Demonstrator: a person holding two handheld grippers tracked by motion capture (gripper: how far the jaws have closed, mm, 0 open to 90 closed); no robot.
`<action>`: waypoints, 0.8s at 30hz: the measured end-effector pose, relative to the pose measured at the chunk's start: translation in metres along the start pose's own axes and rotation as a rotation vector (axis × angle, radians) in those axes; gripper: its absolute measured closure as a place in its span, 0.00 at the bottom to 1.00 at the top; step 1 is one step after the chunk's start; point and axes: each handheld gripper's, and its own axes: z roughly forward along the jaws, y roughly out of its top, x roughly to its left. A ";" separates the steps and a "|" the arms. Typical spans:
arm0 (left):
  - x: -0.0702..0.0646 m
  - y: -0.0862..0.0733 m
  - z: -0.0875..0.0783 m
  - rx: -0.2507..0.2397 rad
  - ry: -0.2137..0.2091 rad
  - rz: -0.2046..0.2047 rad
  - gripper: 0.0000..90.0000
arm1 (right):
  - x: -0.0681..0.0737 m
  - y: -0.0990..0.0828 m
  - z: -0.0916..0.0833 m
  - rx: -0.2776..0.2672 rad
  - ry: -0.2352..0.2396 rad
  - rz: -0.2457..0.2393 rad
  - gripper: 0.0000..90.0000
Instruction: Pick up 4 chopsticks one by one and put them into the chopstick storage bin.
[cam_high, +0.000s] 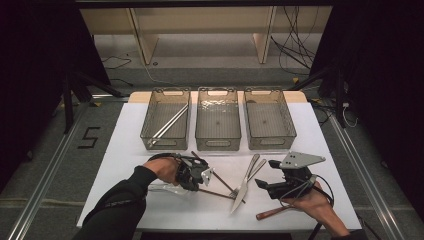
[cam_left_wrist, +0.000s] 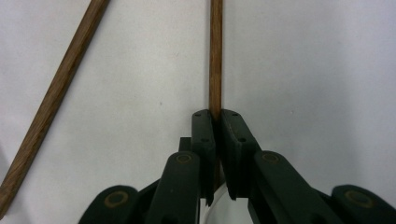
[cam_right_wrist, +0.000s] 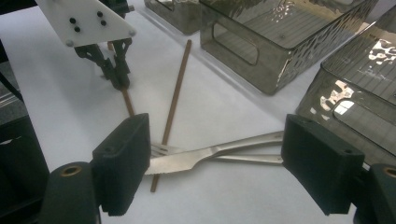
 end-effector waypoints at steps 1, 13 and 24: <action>0.000 0.000 0.000 -0.005 0.001 0.000 0.93 | 0.000 0.000 0.000 0.000 0.000 0.000 0.28; 0.001 0.000 -0.003 -0.014 0.052 0.019 0.94 | 0.000 0.000 0.000 0.000 0.001 0.002 0.28; -0.001 0.000 -0.012 0.001 0.052 0.034 0.94 | 0.000 0.000 0.000 0.000 0.001 0.004 0.28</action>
